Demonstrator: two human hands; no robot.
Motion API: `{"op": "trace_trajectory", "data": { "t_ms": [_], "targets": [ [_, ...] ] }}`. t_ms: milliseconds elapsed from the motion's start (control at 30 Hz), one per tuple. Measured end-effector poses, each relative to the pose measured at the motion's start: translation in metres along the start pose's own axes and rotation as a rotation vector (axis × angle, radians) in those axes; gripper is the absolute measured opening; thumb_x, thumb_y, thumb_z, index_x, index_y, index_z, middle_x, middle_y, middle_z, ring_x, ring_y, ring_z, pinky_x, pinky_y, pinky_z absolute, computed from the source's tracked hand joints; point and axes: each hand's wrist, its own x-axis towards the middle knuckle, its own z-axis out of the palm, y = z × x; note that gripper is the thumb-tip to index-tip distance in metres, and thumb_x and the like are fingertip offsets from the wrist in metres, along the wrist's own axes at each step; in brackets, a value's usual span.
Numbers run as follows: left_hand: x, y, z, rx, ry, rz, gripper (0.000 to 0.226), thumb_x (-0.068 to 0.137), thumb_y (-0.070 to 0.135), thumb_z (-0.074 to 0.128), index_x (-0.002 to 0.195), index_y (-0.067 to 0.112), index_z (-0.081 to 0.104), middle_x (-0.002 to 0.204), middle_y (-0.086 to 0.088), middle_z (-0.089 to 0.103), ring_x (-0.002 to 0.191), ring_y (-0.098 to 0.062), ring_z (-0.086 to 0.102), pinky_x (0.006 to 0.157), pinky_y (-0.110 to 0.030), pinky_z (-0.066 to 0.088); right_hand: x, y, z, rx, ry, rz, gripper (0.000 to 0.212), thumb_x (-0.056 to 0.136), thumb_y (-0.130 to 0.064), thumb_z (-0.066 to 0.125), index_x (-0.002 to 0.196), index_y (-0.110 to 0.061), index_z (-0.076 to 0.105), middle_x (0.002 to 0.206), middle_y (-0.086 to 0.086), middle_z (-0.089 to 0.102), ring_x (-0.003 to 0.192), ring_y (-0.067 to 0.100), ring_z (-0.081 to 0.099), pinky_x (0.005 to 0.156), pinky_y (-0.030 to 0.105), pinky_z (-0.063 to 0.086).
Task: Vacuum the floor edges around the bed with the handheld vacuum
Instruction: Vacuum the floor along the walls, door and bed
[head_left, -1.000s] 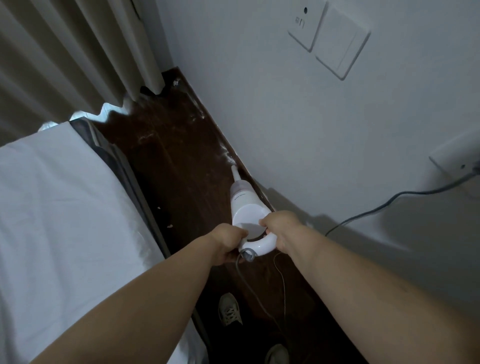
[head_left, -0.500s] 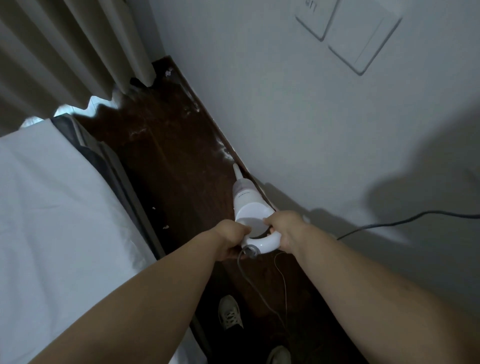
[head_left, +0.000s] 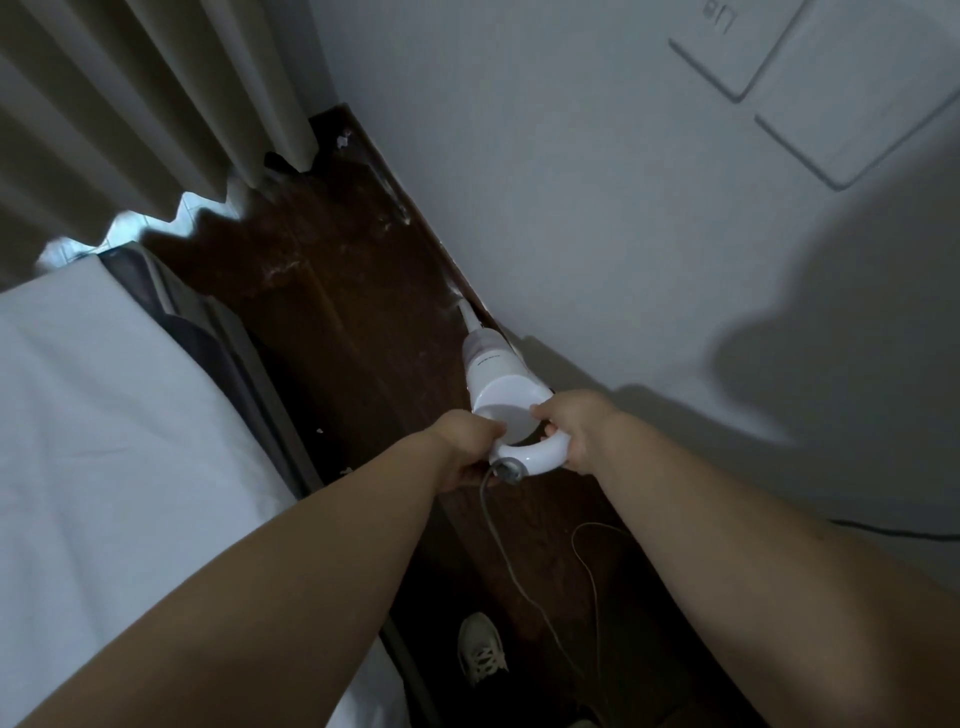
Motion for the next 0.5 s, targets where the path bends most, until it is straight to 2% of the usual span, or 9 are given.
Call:
{"op": "trace_trajectory", "data": {
  "t_ms": [133,267,400,500],
  "targets": [
    [0.003,0.005,-0.008,0.010,0.000,-0.004,0.038,0.100,0.017,0.047,0.134,0.001,0.042,0.090,-0.011,0.058,0.073,-0.020,0.061,0.054,-0.029,0.054,0.002,-0.008,0.007,-0.018,0.006,0.006,0.030,0.092,-0.008,0.059,0.121,-0.005,0.056,0.082,0.005,0.053,0.070,0.016,0.050,0.083,0.038,0.049],
    [0.000,0.005,-0.006,0.002,-0.013,-0.018,0.039,0.100,0.017,0.048,0.134,0.000,0.041,0.101,-0.016,0.058,0.072,-0.021,0.062,0.044,-0.026,0.055,0.000,-0.007,0.004,-0.041,0.015,0.009,0.031,0.091,-0.007,0.059,0.122,-0.004,0.056,0.085,0.006,0.054,0.083,0.020,0.055,0.091,0.042,0.051],
    [-0.007,-0.001,0.004,-0.006,-0.036,-0.030,0.040,0.099,0.016,0.048,0.136,0.000,0.042,0.112,-0.019,0.060,0.076,-0.023,0.063,0.052,-0.031,0.057,-0.003,-0.001,-0.007,-0.063,0.008,0.030,0.032,0.090,-0.007,0.059,0.122,-0.005,0.056,0.092,0.008,0.056,0.082,0.020,0.054,0.089,0.042,0.051],
    [-0.017,-0.006,0.017,0.008,-0.060,-0.017,0.039,0.100,0.016,0.047,0.135,-0.001,0.042,0.101,-0.016,0.060,0.075,-0.022,0.062,0.059,-0.032,0.055,-0.007,0.007,-0.020,-0.064,0.004,0.023,0.033,0.090,-0.006,0.059,0.123,-0.004,0.056,0.102,0.011,0.056,0.085,0.023,0.054,0.086,0.042,0.049]
  ]
}}
